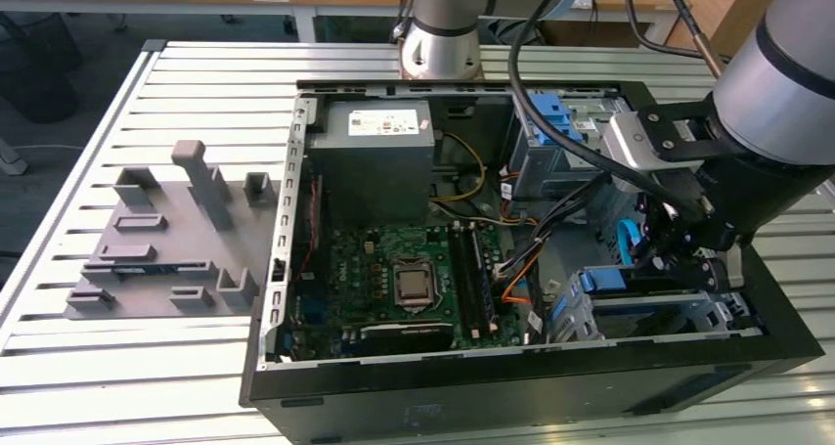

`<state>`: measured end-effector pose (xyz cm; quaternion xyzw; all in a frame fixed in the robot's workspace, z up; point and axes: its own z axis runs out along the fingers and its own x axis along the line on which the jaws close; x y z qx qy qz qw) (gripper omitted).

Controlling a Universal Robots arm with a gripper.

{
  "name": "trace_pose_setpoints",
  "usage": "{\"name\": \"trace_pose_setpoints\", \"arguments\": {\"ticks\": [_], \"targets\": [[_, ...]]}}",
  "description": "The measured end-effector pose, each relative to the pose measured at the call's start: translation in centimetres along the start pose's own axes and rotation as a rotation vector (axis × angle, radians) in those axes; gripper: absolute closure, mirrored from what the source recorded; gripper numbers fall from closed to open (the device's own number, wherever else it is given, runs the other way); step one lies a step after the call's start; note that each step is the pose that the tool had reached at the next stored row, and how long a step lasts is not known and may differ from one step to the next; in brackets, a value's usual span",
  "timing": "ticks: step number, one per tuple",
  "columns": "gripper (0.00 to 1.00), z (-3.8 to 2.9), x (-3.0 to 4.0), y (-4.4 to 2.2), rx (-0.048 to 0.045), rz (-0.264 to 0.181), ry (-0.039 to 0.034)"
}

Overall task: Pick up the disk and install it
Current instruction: 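Insert the second disk wire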

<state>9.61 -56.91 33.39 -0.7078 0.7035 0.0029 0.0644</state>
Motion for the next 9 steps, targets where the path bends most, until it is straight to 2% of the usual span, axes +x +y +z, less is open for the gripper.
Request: {"name": "trace_pose_setpoints", "arguments": {"ticks": [9], "targets": [[0.84, 0.13, 0.20, -0.04, 0.0000, 0.000, -0.0022]]}}
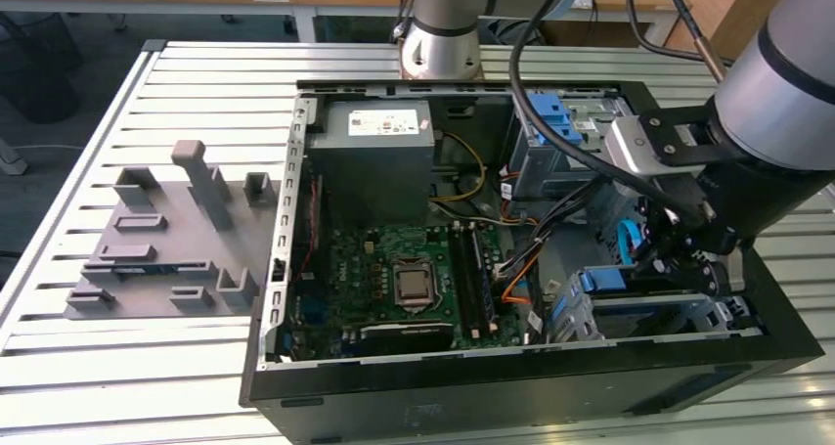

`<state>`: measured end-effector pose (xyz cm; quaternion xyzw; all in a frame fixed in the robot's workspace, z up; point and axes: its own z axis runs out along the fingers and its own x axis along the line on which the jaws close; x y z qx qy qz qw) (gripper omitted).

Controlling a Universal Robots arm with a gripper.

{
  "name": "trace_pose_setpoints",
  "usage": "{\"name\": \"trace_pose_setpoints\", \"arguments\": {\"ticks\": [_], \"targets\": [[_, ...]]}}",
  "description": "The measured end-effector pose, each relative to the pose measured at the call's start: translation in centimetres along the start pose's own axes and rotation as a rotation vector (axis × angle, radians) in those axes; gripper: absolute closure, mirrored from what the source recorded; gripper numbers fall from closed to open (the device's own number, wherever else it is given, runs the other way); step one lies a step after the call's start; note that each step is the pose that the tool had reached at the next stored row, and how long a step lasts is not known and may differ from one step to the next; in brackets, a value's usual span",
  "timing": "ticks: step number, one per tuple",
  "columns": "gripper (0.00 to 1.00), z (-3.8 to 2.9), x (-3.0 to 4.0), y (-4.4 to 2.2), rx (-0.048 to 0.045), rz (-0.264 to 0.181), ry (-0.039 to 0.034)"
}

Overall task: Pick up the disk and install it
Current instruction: 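Insert the second disk wire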

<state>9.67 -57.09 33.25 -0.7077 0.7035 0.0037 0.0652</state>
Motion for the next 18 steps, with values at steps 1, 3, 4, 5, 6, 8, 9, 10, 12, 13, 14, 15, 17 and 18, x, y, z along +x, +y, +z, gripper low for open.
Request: {"name": "trace_pose_setpoints", "arguments": {"ticks": [1, 3, 4, 5, 6, 8, 9, 10, 12, 13, 14, 15, 17, 18], "targets": [[0.84, 0.01, 0.01, 0.00, 0.0000, 0.000, -0.0001], [0.84, 0.04, 0.03, 0.00, 0.0001, 0.000, -0.0002], [0.84, 0.04, 0.04, -0.01, 0.0001, 0.000, 0.0000], [0.84, 0.05, 0.05, -0.01, 0.0000, 0.000, 0.0000], [0.84, 0.06, 0.06, -0.01, 0.0000, 0.000, 0.0001], [0.84, 0.10, 0.09, 0.00, 0.0000, 0.000, 0.0001], [0.84, 0.12, 0.10, 0.00, 0.0000, 0.000, 0.0002], [0.84, 0.15, 0.11, 0.00, 0.0000, 0.000, 0.0001], [0.84, 0.19, 0.11, 0.00, 0.0000, 0.000, 0.0002], [0.84, 0.21, 0.11, 0.01, 0.0000, 0.000, 0.0002], [0.84, 0.23, 0.11, 0.01, 0.0000, 0.000, 0.0002], [0.84, 0.24, 0.12, 0.01, 0.0000, 0.000, 0.0001], [0.84, 0.24, 0.11, 0.01, 0.0000, 0.000, 0.0002], [0.84, 0.24, 0.11, 0.01, 0.0000, 0.000, 0.0002]]}}
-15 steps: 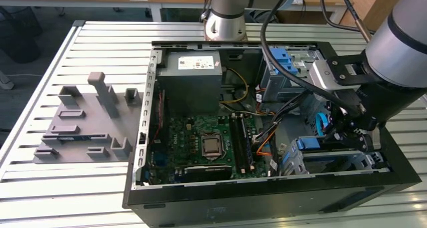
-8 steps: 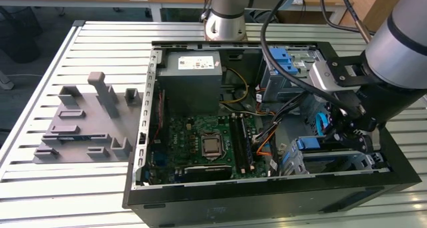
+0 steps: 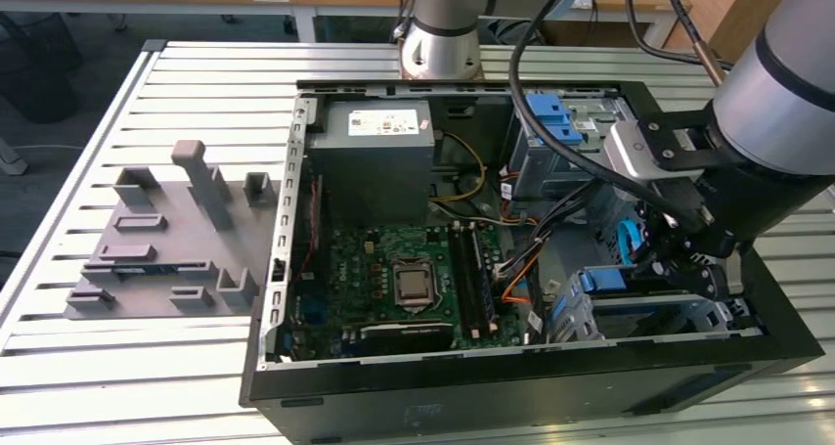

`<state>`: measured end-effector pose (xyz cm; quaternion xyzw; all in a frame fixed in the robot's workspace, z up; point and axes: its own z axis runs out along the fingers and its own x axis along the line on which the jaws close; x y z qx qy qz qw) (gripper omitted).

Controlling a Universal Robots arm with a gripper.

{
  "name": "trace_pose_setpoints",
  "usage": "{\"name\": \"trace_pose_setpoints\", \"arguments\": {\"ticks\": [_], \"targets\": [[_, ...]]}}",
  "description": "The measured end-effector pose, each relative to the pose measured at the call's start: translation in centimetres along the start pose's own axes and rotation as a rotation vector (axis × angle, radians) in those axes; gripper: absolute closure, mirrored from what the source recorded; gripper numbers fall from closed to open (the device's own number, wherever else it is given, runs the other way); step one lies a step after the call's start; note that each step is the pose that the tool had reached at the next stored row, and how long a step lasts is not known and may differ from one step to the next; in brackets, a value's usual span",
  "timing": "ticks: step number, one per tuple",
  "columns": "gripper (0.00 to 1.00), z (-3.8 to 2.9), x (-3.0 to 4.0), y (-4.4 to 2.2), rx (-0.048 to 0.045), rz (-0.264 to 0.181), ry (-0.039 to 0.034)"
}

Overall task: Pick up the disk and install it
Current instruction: 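Insert the second disk wire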

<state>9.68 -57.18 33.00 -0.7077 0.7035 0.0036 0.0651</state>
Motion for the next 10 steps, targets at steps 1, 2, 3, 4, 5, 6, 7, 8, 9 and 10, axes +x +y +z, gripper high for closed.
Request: {"name": "trace_pose_setpoints", "arguments": {"ticks": [1, 2, 3, 4, 5, 6, 7, 8, 9, 10], "targets": [[0.84, 0.00, 0.00, 0.00, 0.0000, 0.000, 0.0000], [0.84, 0.00, 0.00, 0.00, 0.0000, 0.000, 0.0000], [0.84, 0.00, 0.00, 0.00, 0.0000, 0.000, -0.0001], [0.84, 0.01, 0.00, 0.00, 0.0000, 0.000, -0.0001], [0.82, 0.01, 0.00, 0.00, 0.0001, 0.000, -0.0002], [0.82, 0.01, 0.00, 0.00, 0.0000, 0.000, -0.0002], [0.76, 0.01, 0.00, -0.01, 0.0001, 0.000, -0.0002], [0.76, 0.01, 0.00, -0.01, 0.0000, 0.000, -0.0002], [0.76, 0.01, 0.00, -0.01, 0.0000, 0.000, -0.0002], [0.76, 0.01, 0.00, -0.01, 0.0000, 0.000, -0.0002]]}}
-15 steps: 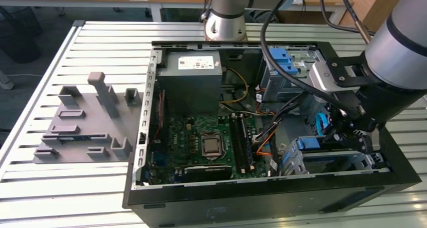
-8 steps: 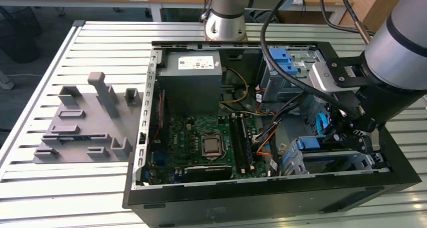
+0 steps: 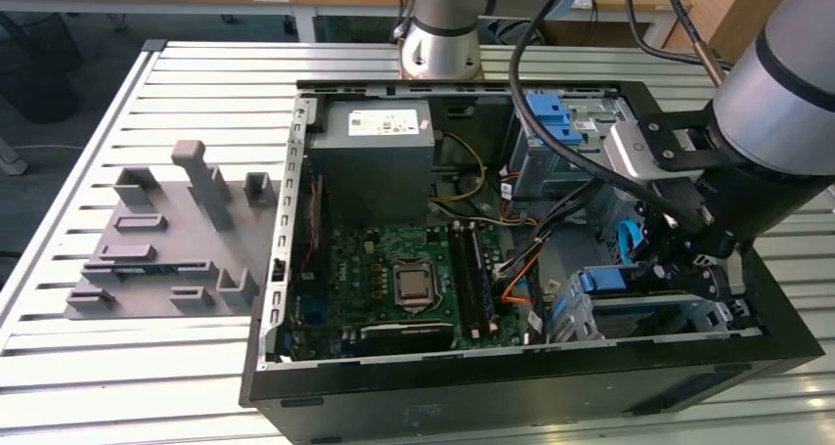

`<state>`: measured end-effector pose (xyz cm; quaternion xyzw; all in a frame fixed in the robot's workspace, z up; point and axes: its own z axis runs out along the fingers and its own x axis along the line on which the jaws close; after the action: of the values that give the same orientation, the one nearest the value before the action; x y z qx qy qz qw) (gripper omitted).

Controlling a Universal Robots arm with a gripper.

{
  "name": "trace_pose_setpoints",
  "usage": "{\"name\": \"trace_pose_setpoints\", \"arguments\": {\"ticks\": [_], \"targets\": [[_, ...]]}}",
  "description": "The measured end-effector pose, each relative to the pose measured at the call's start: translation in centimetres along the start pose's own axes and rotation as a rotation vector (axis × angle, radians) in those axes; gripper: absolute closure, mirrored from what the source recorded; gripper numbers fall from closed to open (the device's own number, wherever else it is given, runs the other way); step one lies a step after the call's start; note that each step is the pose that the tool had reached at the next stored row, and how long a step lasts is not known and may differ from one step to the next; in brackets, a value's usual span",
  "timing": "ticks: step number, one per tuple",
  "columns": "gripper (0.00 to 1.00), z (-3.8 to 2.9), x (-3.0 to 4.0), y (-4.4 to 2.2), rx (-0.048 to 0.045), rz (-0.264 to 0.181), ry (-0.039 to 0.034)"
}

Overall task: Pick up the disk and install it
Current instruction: 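Insert the second disk wire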

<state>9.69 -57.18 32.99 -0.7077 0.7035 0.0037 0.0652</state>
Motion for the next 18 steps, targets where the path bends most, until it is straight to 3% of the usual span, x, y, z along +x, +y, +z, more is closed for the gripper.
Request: {"name": "trace_pose_setpoints", "arguments": {"ticks": [18], "targets": [[0.76, -0.82, -0.08, -0.07, -0.0036, 0.000, 0.0001]]}}
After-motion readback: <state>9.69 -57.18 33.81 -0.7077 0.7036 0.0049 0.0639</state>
